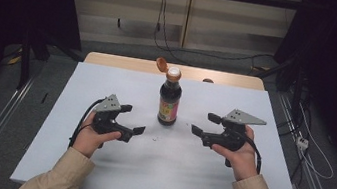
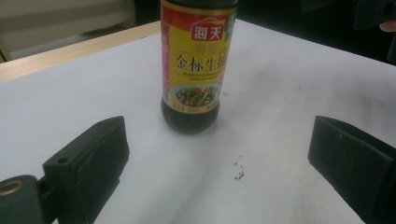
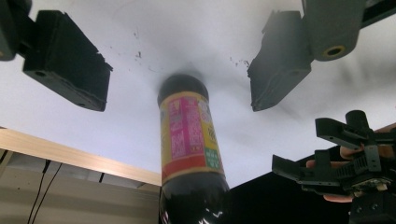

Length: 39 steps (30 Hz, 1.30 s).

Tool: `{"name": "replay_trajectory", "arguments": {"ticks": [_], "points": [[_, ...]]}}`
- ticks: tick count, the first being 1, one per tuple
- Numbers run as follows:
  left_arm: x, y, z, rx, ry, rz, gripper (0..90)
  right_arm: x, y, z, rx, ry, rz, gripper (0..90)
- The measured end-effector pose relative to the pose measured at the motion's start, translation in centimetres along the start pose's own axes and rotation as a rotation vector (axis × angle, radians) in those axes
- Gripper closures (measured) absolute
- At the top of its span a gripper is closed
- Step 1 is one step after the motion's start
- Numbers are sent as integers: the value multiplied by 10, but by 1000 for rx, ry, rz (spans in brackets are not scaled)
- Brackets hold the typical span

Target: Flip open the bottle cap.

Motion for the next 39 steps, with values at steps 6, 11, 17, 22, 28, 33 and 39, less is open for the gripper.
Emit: {"name": "replay_trajectory", "arguments": {"ticks": [6,11,17,22,28,33,39], "points": [[3,6,-6,7,-2,10,48,1,6,-12,2,-9,-6,201],[4,13,-9,5,-6,13,48,1,10,-20,7,-10,-16,204],[6,20,-14,9,-14,24,48,2,14,-31,18,-10,-22,204],[7,26,-17,11,-13,26,48,2,17,-38,21,-15,-30,204],[8,33,-20,11,-16,32,48,1,22,-45,23,-17,-36,204],[10,39,-24,12,-20,37,48,2,28,-54,27,-22,-41,204],[12,46,-31,15,-15,45,49,1,36,-64,34,-28,-51,204]]}}
Point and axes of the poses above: each handheld gripper's, and its own axes: y roughly backward along the jaws, z roughly out of its top, x roughly to its left, the point moved 5 cm from there along -y, roughly forward along the jaws, and after that the axes turned 13 degrees about y, right-handed, at the moved point
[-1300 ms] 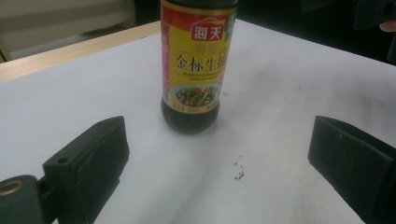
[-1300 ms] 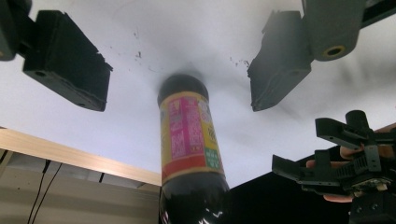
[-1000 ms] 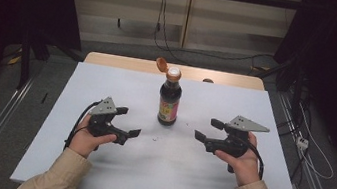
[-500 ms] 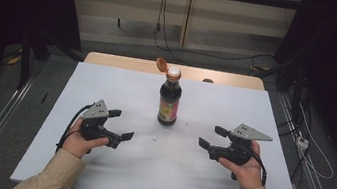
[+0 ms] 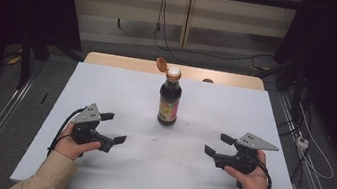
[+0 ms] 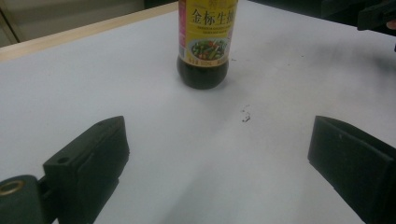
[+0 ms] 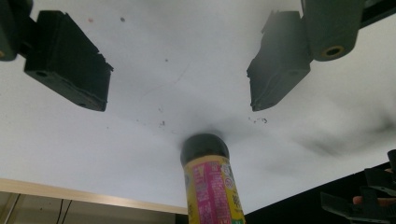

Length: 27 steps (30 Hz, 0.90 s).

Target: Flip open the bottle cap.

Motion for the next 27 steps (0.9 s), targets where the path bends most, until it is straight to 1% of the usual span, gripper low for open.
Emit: {"name": "replay_trajectory", "arguments": {"ticks": [2,3,5,6,8,9,10,13,14,16,17,21,23,24,25,26,27], "points": [[2,3,-1,3,-7,5,49,0,2,-3,1,-6,-2,205],[3,4,-2,2,1,7,49,0,3,-4,1,-9,-2,206],[4,6,-3,4,-9,10,49,0,5,-6,2,-5,-3,205],[4,7,-4,1,4,12,49,0,6,-7,4,-4,-4,205],[6,10,-6,3,-8,19,49,-1,7,-9,7,1,-9,206],[6,11,-6,-2,1,19,50,-1,8,-10,4,-1,-11,205],[8,12,-7,-3,-5,26,50,-1,9,-11,6,2,-16,206],[8,15,-9,-7,1,26,50,-1,12,-15,8,1,-24,205],[8,16,-10,-11,9,25,50,-1,12,-15,7,2,-24,206],[8,17,-11,-6,4,28,51,-1,14,-17,11,6,-29,206],[8,18,-12,-7,9,30,50,-1,14,-18,8,6,-28,205],[9,21,-13,-7,6,32,51,-1,18,-20,4,3,-34,205],[9,22,-14,-12,17,31,51,-2,20,-20,2,2,-36,206],[10,23,-15,-11,8,35,51,-2,21,-21,0,-2,-35,206],[10,24,-15,-14,19,35,51,-2,22,-21,2,1,-38,206],[12,25,-16,-12,9,42,51,-2,22,-22,0,-2,-37,206],[12,25,-16,-13,17,40,51,-2,23,-22,0,2,-38,205]]}}
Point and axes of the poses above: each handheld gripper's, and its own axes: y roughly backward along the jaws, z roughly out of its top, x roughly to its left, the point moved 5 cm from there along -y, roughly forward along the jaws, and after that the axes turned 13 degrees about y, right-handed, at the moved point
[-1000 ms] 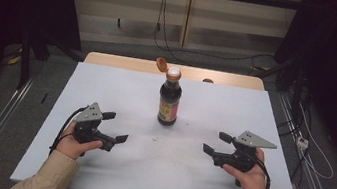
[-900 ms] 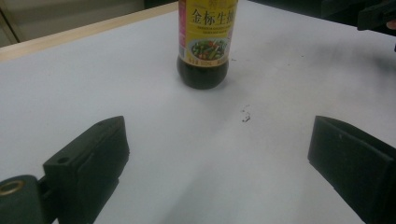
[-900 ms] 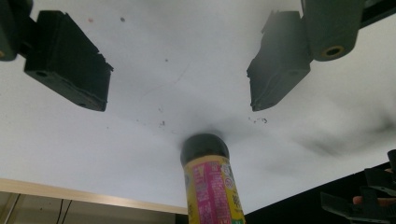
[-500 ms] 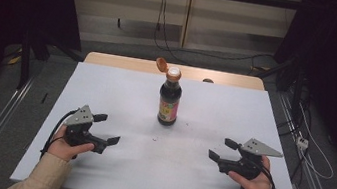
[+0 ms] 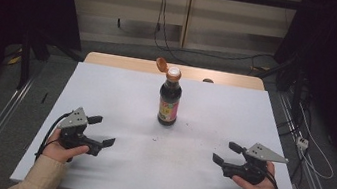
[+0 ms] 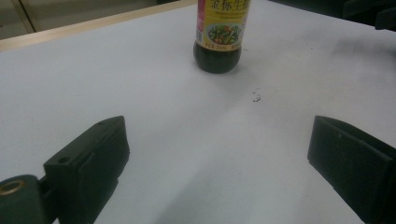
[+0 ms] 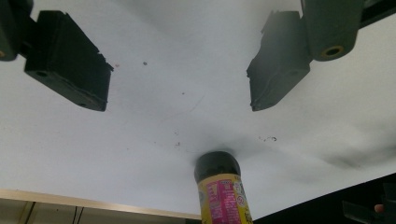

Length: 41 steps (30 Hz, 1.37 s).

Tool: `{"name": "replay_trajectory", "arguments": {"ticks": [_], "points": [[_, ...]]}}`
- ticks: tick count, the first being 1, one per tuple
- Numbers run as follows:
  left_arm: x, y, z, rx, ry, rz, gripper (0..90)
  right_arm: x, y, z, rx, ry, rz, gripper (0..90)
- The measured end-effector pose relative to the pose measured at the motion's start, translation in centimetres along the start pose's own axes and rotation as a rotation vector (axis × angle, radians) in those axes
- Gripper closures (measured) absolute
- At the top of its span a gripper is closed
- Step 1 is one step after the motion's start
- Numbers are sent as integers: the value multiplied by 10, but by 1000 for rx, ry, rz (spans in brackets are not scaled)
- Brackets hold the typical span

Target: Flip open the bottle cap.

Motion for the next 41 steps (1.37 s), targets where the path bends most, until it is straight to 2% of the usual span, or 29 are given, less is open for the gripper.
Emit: {"name": "replay_trajectory", "arguments": {"ticks": [2,3,5,10,12,13,14,19,25,36,38,41], "points": [[0,1,-2,-3,15,0,51,-1,1,-1,-1,-1,-6,206],[1,1,-3,4,2,3,51,-1,2,-2,-2,-4,-5,206],[1,2,-4,5,14,6,51,-1,3,-3,-2,-6,-8,206],[3,7,-7,10,1,12,51,-3,6,-7,0,-7,-13,206],[3,9,-9,10,10,13,51,-4,8,-8,4,-9,-17,206],[4,10,-9,9,1,17,51,-4,9,-9,4,-12,-17,207],[4,11,-11,10,16,15,51,-4,9,-10,4,-9,-17,207],[6,15,-15,17,5,28,51,-4,10,-11,7,-11,-21,208],[6,20,-17,12,15,32,51,-4,13,-14,17,-8,-22,209],[5,19,-17,7,21,28,51,-4,14,-18,20,-7,-27,210],[6,19,-16,7,9,32,51,-5,15,-18,18,-5,-28,210],[6,17,-17,6,24,26,52,-5,15,-17,19,-3,-34,209]]}}
Point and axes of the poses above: each handheld gripper's, and its own axes: y roughly backward along the jaws, z roughly out of its top, x roughly to its left, the point moved 5 cm from there along -y, roughly forward along the jaws, and after that the axes turned 13 degrees about y, right-handed, at the moved point
